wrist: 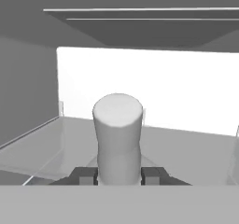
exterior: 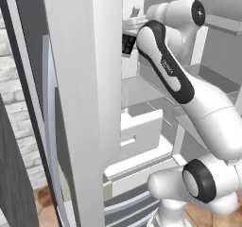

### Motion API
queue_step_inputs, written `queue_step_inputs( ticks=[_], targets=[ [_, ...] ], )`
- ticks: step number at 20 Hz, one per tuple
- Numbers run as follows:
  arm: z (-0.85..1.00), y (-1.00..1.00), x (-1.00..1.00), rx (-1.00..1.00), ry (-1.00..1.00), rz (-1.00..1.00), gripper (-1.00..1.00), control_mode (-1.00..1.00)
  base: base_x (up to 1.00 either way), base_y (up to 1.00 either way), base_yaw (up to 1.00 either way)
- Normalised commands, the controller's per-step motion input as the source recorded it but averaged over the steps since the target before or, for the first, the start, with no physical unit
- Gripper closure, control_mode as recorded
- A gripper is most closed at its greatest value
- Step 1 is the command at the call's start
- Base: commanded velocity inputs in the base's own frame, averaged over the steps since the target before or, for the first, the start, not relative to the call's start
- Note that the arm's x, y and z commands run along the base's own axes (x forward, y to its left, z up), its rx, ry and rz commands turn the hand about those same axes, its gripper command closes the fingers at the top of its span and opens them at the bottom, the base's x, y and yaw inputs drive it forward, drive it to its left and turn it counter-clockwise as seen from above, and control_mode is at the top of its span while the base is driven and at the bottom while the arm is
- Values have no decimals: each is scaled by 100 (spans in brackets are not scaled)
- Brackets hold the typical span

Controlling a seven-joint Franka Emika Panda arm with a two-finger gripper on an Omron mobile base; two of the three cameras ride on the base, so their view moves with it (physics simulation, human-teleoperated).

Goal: Place the liquor on the top shelf of the fridge to keep it out of children's reach, and place the broccoli and cucumber on lower shelves for easy access.

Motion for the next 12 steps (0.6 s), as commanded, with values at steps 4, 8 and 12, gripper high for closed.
queue_step_inputs(
  ticks=[4, 8, 12],
  targets=[
    [2, 13, 43, 2, 0, -2, 100, -100, 0, 0, 0],
    [0, 9, 46, 2, 0, -1, 100, -100, 0, 0, 0],
    [0, 9, 54, 2, 0, -1, 100, -100, 0, 0, 0]
  ],
)
